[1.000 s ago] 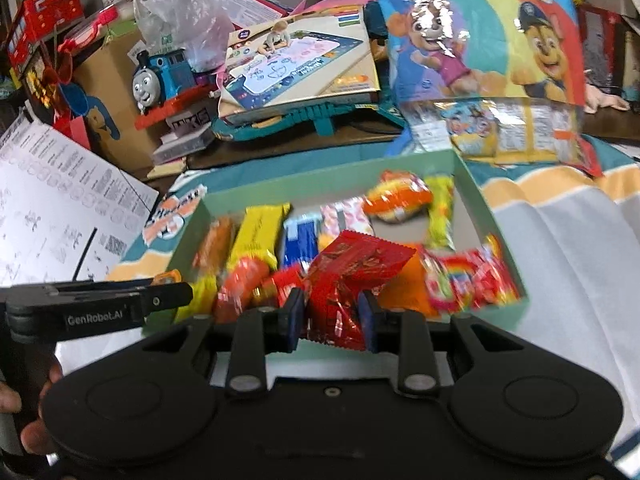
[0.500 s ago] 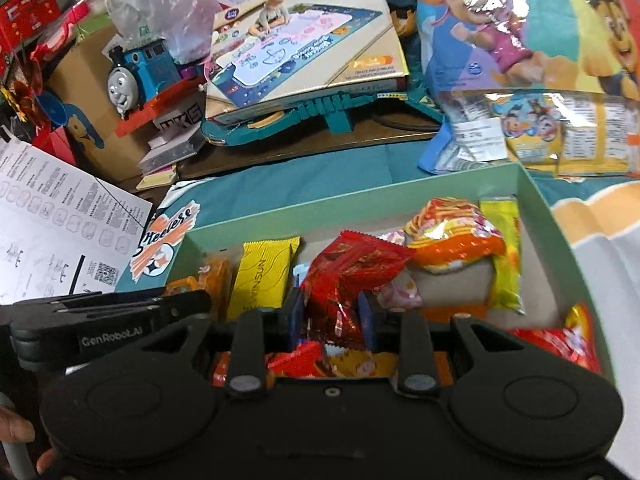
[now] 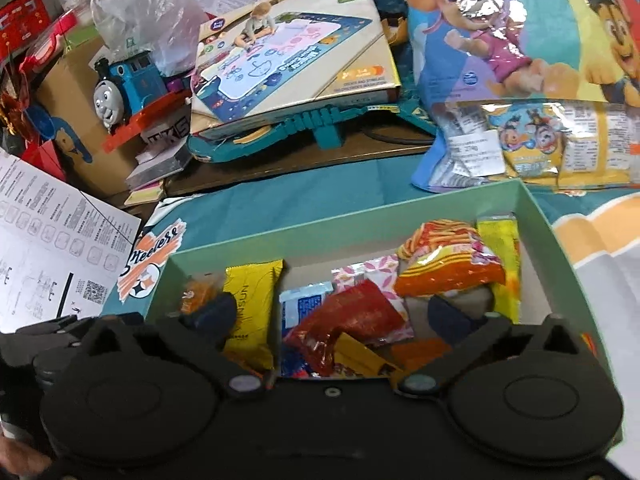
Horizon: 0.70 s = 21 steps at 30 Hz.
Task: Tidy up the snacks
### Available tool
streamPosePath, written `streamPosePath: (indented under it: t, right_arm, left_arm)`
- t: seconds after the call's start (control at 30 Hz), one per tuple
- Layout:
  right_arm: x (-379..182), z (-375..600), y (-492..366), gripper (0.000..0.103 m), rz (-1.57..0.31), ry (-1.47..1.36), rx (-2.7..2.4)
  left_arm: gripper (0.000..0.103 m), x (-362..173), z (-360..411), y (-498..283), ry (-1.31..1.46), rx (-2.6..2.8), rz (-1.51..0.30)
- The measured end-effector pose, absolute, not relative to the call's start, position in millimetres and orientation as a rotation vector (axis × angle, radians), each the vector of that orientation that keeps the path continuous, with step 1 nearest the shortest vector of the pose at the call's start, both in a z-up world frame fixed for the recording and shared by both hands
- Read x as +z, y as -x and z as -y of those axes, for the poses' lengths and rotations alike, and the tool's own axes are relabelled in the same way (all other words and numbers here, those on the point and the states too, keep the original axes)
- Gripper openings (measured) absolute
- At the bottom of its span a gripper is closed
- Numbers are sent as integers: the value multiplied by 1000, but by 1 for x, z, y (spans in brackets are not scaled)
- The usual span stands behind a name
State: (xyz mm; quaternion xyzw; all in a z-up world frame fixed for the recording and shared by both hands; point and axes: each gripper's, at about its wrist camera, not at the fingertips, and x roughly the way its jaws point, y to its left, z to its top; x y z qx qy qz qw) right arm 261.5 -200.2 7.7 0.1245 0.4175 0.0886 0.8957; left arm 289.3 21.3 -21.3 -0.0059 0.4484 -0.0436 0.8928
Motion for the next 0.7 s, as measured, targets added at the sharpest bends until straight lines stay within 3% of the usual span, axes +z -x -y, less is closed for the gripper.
streamPosePath:
  t: [0.7]
  right_arm:
    - [50,221,-163,103,-865,-260,155]
  left_arm:
    - [103,23,-14,-200,30,-125,-882]
